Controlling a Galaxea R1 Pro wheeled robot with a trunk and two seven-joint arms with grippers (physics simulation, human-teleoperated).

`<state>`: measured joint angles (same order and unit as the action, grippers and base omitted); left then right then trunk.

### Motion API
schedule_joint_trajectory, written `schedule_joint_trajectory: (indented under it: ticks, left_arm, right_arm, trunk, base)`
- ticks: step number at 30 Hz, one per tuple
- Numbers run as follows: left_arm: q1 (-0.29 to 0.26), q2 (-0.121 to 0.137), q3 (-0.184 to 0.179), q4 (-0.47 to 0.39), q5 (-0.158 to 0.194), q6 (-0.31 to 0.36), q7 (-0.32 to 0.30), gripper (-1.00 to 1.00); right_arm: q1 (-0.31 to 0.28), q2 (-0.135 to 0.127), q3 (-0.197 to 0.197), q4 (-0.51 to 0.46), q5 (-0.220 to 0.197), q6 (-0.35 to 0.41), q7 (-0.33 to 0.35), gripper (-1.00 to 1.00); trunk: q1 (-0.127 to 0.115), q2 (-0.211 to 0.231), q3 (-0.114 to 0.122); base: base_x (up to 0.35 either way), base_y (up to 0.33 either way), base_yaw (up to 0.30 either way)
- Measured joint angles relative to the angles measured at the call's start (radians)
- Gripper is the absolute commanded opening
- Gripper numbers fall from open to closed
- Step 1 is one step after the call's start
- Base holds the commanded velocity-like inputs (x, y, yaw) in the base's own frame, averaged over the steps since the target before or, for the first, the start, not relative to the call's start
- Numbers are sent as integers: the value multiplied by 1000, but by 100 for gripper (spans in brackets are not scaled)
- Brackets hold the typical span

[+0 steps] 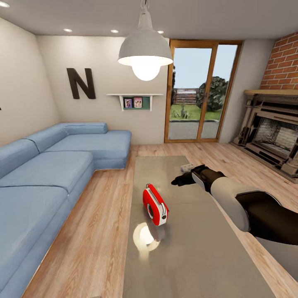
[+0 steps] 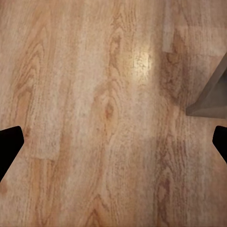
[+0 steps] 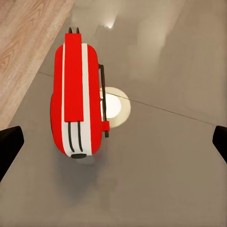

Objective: Turn on the radio receiver that's on the table in the living room.

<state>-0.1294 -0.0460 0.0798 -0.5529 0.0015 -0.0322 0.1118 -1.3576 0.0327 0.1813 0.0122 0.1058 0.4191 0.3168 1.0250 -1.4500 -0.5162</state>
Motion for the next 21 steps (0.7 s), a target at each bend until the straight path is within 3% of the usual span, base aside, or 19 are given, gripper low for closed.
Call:
schedule_joint_trajectory:
  ticks: [21]
  left_arm:
    - [0, 0, 0, 1, 0, 0, 0, 100]
  right_arm:
    - [0, 1, 0, 0, 3, 0, -2, 100]
  trunk:
    - [0, 0, 0]
  base:
    - [0, 0, 39]
